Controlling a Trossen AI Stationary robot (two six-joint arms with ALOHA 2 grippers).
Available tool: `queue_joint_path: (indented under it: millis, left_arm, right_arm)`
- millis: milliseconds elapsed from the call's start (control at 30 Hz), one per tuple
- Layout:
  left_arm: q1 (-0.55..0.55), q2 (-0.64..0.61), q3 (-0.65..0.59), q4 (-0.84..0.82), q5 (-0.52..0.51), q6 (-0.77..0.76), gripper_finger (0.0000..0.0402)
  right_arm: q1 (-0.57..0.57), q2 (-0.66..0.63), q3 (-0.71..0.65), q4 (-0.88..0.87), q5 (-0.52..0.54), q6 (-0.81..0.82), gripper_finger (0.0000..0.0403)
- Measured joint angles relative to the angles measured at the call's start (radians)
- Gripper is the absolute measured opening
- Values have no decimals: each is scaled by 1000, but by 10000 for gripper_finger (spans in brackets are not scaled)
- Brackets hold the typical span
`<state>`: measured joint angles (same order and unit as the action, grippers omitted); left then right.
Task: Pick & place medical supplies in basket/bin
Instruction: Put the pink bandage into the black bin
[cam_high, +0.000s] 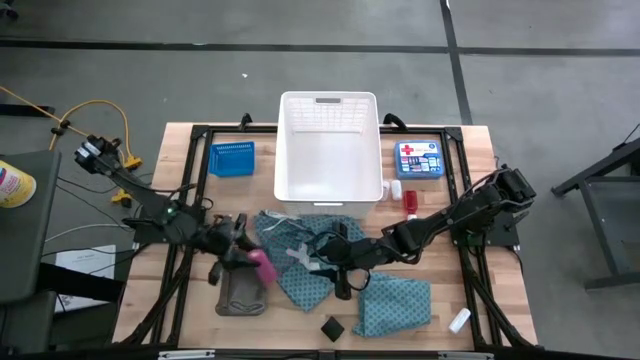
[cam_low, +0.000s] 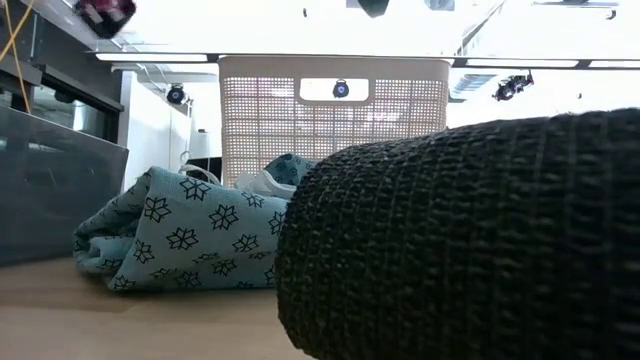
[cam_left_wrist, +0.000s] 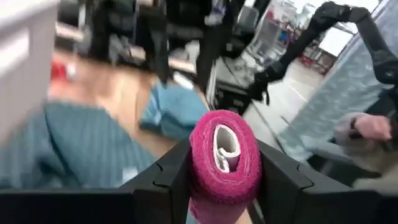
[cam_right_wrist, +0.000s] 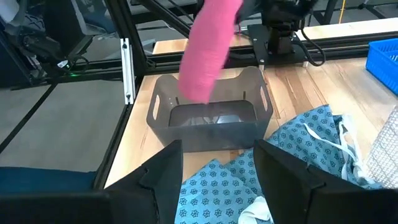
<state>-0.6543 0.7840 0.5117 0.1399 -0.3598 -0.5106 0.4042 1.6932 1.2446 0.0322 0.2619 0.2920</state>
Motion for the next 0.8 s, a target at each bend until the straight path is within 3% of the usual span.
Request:
queue_joint_path:
  millis: [200, 333, 433, 567, 800]
  left_arm:
    - [-83, -57, 0, -260, -107, -242, 136]
    - [-104, -64, 0, -310, -144, -326, 136]
    - [-104, -63, 0, -342, -138, -396, 136]
    - [-104, -50, 0, -478, -117, -599, 136]
    - [-104, 78, -1, -531, 10, -803, 136]
  right_arm:
    - [0, 0, 0, 0, 0, 0, 183]
    - [0, 0, 0, 0, 0, 0, 183]
    - [0, 0, 0, 0, 0, 0, 183]
    - [0, 0, 0, 0, 0, 3, 183]
    - [0, 0, 0, -1, 0, 3, 183]
